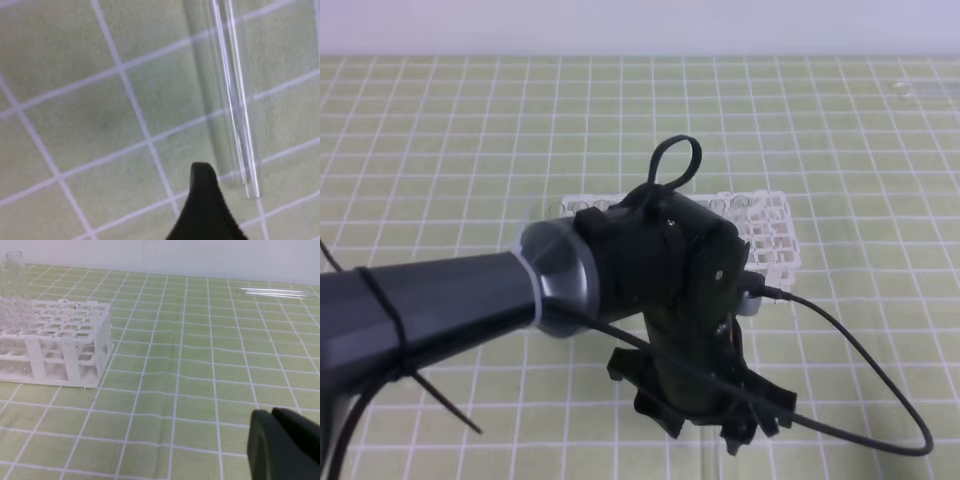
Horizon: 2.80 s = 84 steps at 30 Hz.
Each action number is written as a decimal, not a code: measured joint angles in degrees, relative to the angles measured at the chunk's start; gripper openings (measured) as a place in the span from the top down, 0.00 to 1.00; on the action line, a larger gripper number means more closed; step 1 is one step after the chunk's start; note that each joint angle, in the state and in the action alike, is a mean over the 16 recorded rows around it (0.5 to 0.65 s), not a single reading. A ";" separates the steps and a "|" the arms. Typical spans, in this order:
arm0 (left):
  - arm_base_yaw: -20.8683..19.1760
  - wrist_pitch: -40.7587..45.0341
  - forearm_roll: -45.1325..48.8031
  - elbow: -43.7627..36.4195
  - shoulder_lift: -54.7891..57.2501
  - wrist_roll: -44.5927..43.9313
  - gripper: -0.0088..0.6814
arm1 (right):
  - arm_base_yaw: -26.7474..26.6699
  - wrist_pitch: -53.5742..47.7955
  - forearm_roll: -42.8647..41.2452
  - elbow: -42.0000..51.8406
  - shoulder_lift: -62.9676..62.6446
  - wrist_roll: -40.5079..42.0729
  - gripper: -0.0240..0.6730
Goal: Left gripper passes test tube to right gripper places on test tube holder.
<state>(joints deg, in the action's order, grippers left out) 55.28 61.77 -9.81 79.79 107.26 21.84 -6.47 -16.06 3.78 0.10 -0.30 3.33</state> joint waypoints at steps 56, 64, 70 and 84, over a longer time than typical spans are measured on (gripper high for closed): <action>3.09 -4.25 7.98 -1.45 -0.40 10.70 0.94 | 0.00 0.00 -0.10 0.00 0.10 0.01 0.99; 3.21 -13.37 18.25 -11.52 -11.73 10.70 0.96 | 0.00 0.00 -0.10 0.00 0.10 0.02 0.99; 3.43 -26.64 30.32 -25.42 -23.60 10.69 0.99 | 0.00 0.00 -0.10 0.00 0.10 0.05 0.99; 3.74 -50.71 56.15 -51.62 -47.12 10.73 0.93 | 0.00 0.00 -0.10 0.00 0.10 0.11 0.99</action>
<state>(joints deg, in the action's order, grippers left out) 59.03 11.06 46.34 28.17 60.14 32.57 -6.47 -16.06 3.68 0.10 -0.20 3.44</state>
